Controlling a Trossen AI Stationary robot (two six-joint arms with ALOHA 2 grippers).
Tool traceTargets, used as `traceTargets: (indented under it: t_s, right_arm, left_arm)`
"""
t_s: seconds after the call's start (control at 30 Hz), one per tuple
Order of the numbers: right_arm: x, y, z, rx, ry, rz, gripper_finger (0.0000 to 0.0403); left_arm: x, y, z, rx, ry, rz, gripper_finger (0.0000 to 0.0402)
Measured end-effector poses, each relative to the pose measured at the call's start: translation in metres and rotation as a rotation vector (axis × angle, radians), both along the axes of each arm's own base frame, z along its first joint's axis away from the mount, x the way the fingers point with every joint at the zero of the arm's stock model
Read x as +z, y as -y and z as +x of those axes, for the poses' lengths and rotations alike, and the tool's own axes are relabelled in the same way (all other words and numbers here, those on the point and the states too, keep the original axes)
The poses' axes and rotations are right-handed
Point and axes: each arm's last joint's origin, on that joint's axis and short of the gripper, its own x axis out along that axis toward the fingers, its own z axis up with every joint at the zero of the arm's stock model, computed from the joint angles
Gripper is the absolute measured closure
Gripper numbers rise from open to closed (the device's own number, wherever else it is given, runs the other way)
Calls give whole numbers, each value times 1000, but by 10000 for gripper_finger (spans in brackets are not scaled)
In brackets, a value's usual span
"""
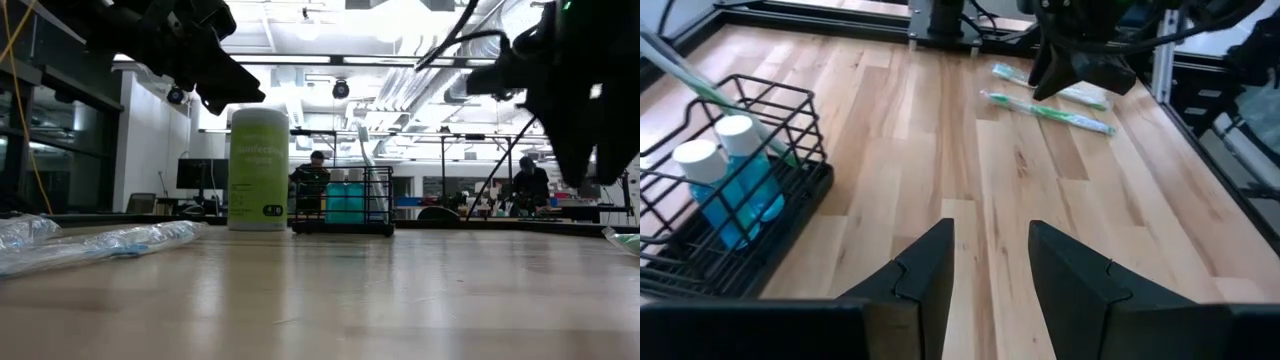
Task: Pick & Place toothbrushing station
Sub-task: Put the left green toothbrush into the mesh organizer
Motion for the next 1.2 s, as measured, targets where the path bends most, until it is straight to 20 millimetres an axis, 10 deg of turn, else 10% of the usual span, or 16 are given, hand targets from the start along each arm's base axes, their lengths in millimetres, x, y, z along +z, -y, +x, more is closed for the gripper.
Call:
traceTargets:
  t_s: [0.9, 1.2]
  right_arm:
    - [15, -23, -6, -393, 10, 115, 284]
    - [-11, -23, -3, -388, -98, 71, 284]
  left_arm:
    - [1, 29, 0, -149, 23, 44, 274]
    - [1, 34, 0, -174, 26, 53, 274]
